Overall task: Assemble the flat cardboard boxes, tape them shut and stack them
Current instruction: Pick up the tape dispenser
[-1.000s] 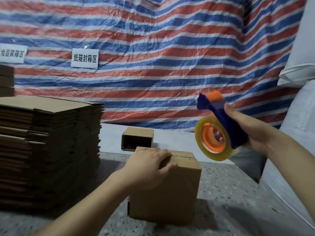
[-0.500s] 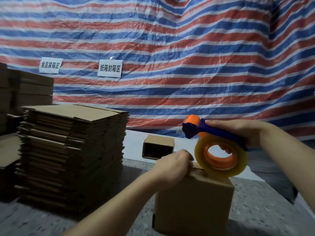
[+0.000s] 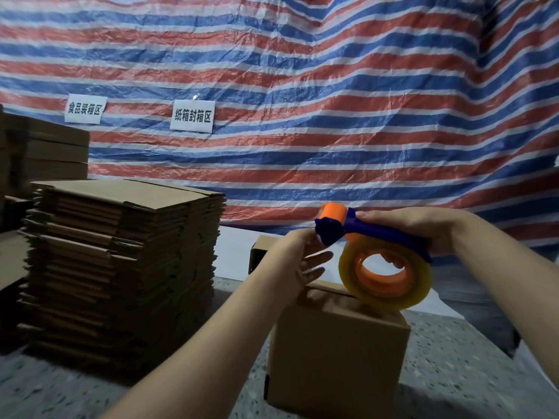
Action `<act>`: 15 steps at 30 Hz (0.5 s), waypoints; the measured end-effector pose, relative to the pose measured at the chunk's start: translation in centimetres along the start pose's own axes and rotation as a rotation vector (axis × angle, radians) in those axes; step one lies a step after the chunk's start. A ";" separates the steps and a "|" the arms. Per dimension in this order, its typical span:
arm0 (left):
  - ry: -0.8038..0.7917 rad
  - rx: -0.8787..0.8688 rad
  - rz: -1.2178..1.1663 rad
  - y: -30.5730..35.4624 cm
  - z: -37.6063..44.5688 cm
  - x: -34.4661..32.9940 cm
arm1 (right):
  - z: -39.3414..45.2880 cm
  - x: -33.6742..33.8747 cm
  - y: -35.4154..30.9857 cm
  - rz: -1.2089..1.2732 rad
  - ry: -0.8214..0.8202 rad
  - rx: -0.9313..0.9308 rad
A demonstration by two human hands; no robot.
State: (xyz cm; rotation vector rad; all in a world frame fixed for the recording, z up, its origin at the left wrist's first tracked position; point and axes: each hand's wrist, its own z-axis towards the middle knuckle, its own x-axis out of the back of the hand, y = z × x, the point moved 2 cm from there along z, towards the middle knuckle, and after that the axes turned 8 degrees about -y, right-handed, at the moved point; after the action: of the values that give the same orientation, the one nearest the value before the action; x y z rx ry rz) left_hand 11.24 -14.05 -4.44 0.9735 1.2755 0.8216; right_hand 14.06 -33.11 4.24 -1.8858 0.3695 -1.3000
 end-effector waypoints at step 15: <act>0.245 -0.148 0.070 -2.2 0.4 0.1 | -0.8 1.2 -1.4 -0.178 -0.042 -0.195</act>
State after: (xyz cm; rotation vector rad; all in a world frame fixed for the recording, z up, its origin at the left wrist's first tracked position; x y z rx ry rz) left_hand 11.63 -14.85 -6.48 0.8206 1.3721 1.1008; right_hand 13.59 -33.32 6.20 -2.1474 0.3217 -1.3798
